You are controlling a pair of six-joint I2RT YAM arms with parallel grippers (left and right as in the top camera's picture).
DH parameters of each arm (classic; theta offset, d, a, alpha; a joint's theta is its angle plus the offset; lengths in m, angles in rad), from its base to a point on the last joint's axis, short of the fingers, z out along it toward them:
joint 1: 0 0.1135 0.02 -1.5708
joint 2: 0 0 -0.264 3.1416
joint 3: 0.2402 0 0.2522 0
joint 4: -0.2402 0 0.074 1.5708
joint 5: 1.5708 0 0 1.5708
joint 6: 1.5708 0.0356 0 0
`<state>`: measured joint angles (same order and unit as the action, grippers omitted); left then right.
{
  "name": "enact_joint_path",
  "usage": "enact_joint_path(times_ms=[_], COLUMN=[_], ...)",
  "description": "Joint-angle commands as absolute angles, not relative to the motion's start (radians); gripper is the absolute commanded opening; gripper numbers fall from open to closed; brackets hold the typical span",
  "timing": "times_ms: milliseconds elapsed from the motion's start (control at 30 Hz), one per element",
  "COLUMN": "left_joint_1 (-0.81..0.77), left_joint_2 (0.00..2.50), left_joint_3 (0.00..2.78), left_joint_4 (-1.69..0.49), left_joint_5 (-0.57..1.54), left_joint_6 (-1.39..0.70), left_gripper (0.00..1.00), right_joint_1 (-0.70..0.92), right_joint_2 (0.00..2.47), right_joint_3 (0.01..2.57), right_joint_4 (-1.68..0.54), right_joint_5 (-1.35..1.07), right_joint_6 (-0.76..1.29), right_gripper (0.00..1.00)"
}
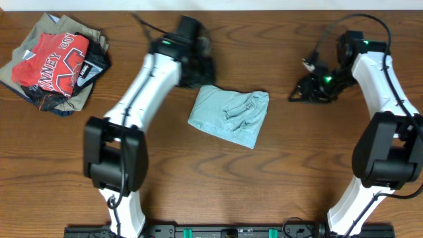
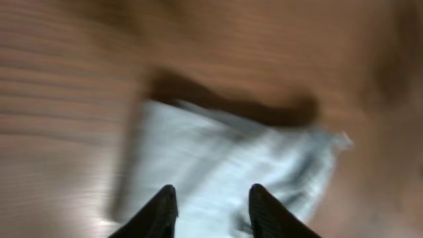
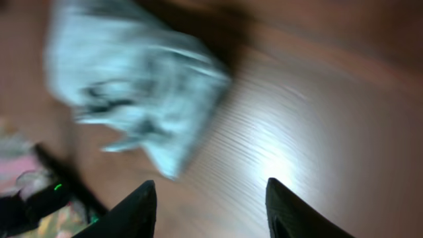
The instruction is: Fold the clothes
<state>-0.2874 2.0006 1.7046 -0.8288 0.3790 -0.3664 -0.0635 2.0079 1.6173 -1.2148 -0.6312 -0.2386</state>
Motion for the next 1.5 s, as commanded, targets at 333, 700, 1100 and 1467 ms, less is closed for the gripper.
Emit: enact_joint_path(times_ms=[333, 700, 1100, 1467], left_joint_1=[-0.113, -0.117, -0.118, -0.150], left_joint_2=[1.977, 1.977, 1.977, 1.995], left_joint_3=[1.709, 1.706, 1.706, 1.706], left_joint_4=[-0.878, -0.895, -0.916, -0.913], left_joint_5=[0.313, 0.313, 0.313, 0.313], left_joint_6=[-0.424, -0.424, -0.424, -0.419], left_gripper=[0.51, 0.52, 0.56, 0.78], right_joint_1=[0.298, 0.451, 0.326, 0.175], right_joint_2=[2.033, 2.163, 2.134, 2.133], right_joint_3=[1.634, 1.634, 1.634, 1.634], right_joint_4=[-1.018, -1.089, -1.378, -1.377], right_joint_5=[-0.722, -0.475, -0.207, 0.052], right_joint_6=[-0.352, -0.266, -0.193, 0.048], right_gripper=[0.68, 0.52, 0.37, 0.38])
